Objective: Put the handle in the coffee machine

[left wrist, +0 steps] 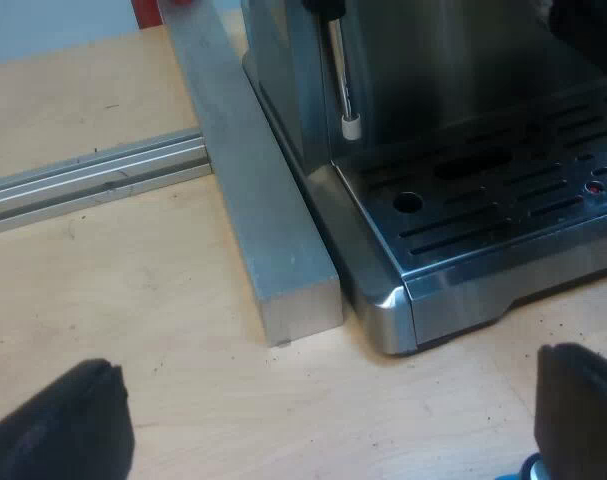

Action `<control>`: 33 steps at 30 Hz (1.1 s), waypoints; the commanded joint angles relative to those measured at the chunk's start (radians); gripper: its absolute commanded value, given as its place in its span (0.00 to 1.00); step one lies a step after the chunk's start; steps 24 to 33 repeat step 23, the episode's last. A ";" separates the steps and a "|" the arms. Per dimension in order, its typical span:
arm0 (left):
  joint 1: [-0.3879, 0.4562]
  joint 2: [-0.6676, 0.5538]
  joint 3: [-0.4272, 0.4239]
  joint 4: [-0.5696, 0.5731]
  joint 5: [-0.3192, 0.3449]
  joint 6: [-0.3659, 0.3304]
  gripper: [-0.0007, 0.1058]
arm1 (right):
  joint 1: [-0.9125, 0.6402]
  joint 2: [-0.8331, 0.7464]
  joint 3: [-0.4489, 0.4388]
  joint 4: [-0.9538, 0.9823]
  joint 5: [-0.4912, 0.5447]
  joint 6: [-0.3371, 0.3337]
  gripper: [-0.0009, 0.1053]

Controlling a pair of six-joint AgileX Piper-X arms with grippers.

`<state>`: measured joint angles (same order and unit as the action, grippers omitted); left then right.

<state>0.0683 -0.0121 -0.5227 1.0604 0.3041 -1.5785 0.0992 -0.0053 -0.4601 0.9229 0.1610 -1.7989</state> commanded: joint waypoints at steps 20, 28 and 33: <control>-0.039 -0.141 -0.004 -0.019 0.000 -0.015 0.78 | -0.005 -0.047 -0.008 -0.010 -0.007 -0.009 0.60; -0.055 -0.141 -0.004 -0.019 0.000 -0.012 0.78 | -0.005 -0.047 -0.008 -0.010 -0.007 -0.009 0.60; -0.055 -0.141 -0.004 -0.019 0.000 -0.012 0.78 | -0.005 -0.047 -0.008 -0.010 -0.007 -0.009 0.60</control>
